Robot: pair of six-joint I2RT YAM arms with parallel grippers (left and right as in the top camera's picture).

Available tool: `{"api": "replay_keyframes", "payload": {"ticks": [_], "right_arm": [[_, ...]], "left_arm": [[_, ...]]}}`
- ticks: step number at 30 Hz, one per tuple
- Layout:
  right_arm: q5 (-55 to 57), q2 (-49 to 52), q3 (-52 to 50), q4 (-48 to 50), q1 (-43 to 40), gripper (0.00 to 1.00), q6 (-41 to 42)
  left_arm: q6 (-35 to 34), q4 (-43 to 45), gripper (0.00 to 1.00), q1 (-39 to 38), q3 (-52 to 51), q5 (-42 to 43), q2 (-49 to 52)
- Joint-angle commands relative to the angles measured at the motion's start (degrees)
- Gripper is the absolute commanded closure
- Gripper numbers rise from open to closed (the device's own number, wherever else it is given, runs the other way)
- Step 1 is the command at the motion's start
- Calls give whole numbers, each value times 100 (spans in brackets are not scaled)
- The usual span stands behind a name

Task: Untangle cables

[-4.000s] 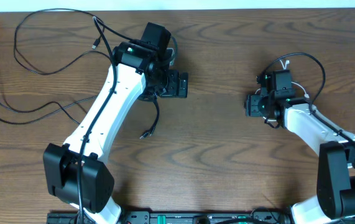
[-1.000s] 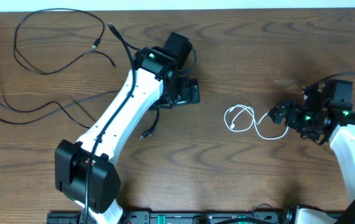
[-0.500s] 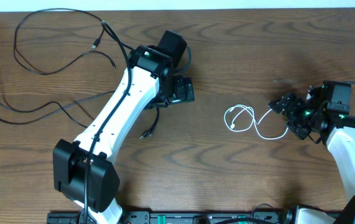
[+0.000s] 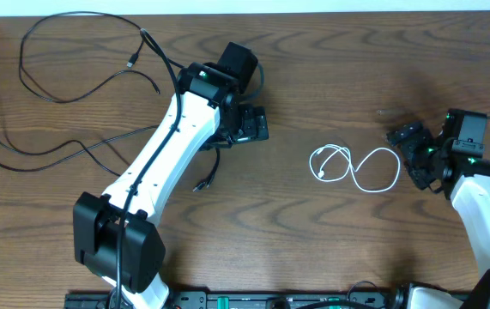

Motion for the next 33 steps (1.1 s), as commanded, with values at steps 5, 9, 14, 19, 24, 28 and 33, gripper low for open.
{"api": "replay_keyframes", "payload": {"ticks": [5,9,14,19,24,28,33], "right_arm": [[1032,116,-20,391,15,13,-2638],[439,350,-20,490,13,18,-3639],[-1659,1161,-20,459,22,16,-5309],[-2592,1364,-20,339,15,12,-5724],[-3906,1338,-17,142,2,7,-5735],[-4570,1335,22,-4,2,7,-5875],[-4570,1333,142,-417,2,8,-5880]], "left_arm": [[103,-42,2,9,35,-96,52],[103,-13,2,9,35,-98,55],[103,24,2,9,35,-96,55],[103,-13,2,9,35,-96,55],[103,-11,2,9,35,-96,55],[103,-13,2,9,35,-96,55],[103,-13,2,9,35,-96,55]]}}
